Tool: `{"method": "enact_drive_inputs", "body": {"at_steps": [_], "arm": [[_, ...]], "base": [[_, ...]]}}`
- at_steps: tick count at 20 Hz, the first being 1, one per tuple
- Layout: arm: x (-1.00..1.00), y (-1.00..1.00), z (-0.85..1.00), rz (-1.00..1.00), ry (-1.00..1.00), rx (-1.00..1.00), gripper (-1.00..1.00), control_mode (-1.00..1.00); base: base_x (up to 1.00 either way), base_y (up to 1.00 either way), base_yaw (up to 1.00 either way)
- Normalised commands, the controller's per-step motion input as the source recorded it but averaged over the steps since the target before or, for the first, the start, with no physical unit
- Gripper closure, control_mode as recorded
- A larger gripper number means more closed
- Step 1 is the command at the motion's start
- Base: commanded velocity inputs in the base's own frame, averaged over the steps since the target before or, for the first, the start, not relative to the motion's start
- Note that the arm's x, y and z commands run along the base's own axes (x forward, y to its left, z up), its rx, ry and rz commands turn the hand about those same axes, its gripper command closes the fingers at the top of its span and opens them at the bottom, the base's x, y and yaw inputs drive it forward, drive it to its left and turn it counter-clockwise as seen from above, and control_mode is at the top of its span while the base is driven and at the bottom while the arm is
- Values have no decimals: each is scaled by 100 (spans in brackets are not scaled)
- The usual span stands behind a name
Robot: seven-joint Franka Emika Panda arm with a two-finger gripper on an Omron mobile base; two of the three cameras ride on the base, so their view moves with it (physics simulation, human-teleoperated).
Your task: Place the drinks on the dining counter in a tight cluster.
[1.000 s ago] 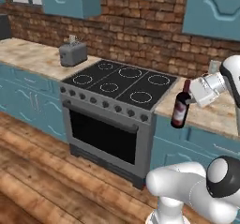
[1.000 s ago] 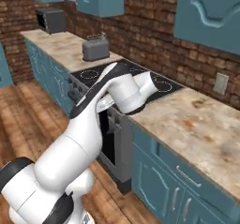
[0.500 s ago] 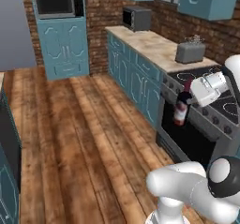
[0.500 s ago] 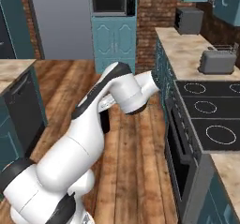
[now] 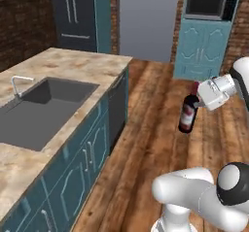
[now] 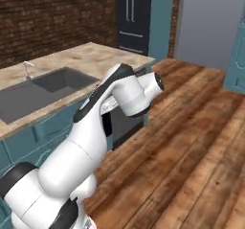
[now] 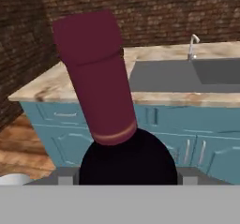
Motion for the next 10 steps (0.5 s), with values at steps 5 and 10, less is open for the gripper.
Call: {"method": "enact_drive_inputs", "body": {"at_steps": [5, 10], "arm": [[0, 0, 0, 0, 0, 0, 100, 100], [0, 0, 0, 0, 0, 0, 100, 100]], "base": [[0, 0, 100], [0, 0, 100]]}}
